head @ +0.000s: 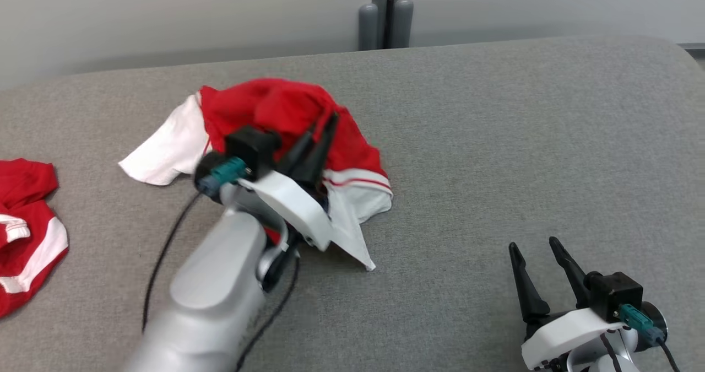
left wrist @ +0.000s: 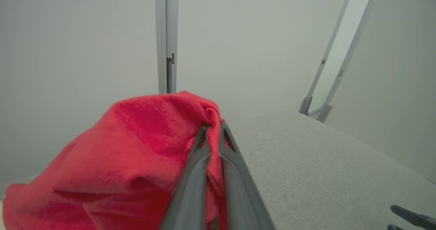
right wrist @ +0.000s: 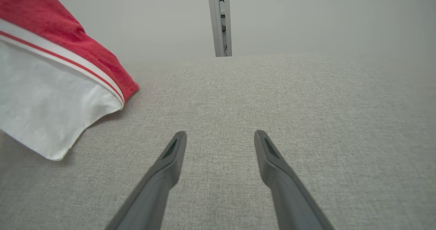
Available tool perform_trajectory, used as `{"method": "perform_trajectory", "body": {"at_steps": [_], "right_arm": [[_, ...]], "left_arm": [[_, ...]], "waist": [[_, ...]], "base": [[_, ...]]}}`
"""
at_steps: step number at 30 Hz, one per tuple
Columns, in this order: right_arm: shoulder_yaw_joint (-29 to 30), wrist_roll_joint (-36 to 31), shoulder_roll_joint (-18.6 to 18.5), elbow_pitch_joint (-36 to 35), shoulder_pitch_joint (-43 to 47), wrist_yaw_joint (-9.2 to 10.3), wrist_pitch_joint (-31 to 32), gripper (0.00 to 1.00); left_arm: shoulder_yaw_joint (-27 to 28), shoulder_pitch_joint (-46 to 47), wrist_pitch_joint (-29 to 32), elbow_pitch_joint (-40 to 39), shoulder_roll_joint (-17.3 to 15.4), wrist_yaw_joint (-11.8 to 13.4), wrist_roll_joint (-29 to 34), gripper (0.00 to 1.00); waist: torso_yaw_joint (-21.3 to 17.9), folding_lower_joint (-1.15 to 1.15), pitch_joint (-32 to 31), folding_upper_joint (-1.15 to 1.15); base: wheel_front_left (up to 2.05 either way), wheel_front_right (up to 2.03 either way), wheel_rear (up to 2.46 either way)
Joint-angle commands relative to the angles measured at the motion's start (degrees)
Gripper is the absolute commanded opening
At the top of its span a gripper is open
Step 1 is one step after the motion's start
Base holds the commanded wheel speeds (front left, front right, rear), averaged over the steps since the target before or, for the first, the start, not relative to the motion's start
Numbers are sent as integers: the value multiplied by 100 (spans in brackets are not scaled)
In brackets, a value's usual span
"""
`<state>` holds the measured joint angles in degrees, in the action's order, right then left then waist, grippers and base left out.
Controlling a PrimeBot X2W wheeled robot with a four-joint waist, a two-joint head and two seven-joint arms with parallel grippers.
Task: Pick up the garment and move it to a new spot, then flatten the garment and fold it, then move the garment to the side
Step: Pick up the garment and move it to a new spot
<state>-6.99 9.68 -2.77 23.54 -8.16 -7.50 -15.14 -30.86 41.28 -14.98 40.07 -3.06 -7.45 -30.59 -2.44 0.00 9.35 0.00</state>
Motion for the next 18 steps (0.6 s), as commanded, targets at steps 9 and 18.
{"method": "perform_trajectory", "body": {"at_steps": [9, 18], "right_arm": [[-12, 159, -26, 25, -47, 1, -1, 100], [17, 213, -26, 50, 42, 1, -1, 100]], "left_arm": [[-1718, -502, -29, -736, -6, 98, -637, 0], [-894, -1140, -22, -430, -93, 720, 128, 100]], "waist": [[-224, 0, 31, 0], [-20, 0, -225, 0]], "base": [[0, 0, 0], [0, 0, 0]]}}
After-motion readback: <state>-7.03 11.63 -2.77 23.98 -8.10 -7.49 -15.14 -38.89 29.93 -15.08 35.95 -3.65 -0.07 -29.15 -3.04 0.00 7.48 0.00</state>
